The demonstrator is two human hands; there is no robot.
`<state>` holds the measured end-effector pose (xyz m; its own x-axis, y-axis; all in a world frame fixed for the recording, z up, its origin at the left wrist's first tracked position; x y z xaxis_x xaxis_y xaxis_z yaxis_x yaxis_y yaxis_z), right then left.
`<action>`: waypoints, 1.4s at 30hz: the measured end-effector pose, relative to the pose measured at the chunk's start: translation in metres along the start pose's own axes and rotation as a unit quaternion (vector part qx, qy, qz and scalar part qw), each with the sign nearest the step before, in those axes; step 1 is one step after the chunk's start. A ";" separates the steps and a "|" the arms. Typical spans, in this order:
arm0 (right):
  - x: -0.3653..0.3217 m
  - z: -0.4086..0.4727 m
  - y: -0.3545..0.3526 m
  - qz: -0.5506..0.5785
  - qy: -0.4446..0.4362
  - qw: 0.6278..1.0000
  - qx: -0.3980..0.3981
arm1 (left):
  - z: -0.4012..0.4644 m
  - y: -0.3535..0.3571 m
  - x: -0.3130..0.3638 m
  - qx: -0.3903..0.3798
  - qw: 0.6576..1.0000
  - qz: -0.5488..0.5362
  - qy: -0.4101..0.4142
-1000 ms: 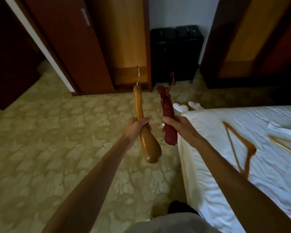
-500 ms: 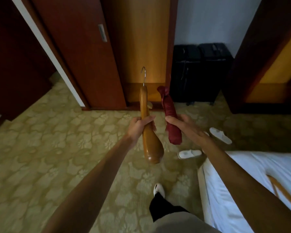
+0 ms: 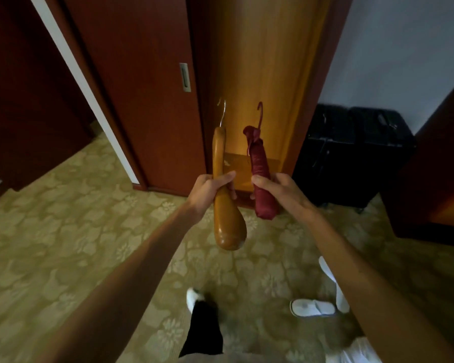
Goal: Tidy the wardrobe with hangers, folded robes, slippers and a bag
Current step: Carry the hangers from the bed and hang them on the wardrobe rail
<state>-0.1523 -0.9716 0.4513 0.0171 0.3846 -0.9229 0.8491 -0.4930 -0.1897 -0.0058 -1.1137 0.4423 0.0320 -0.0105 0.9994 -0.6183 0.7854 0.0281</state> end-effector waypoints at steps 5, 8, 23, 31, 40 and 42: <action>-0.041 0.119 0.012 -0.007 -0.014 1.000 -0.008 | 0.110 -0.058 -0.015 0.012 1.000 -0.001 -0.025; -0.077 0.189 0.015 -0.010 -0.025 1.000 -0.004 | 0.186 -0.089 -0.015 0.002 1.000 -0.010 -0.023; -0.171 0.459 -0.048 -0.028 0.028 0.998 0.049 | 0.501 -0.143 -0.002 -0.077 0.997 0.021 -0.022; -0.250 0.605 -0.112 -0.053 -0.011 0.996 0.069 | 0.674 -0.129 0.027 -0.073 0.996 0.049 0.013; -0.384 0.691 -0.170 -0.064 -0.077 0.993 0.063 | 0.816 -0.124 0.135 -0.009 0.991 0.061 0.115; -0.404 0.699 -0.177 -0.052 -0.088 0.993 0.065 | 0.832 -0.128 0.156 -0.003 0.989 0.066 0.134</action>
<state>-0.6783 -1.5854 0.6236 -0.1686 0.3024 -0.9381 0.7659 -0.5589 -0.3178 -0.5750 -1.7305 0.6103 0.1586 0.2556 0.9537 -0.6256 0.7733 -0.1033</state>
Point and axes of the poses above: each hand's wrist, its own z-axis towards the middle knuckle, its own y-axis out of the palm, x = y × z, the point moved 1 cm from there along z, towards the middle knuckle, and after that the axes turned 12 degrees about y, right-handed, at the moved point
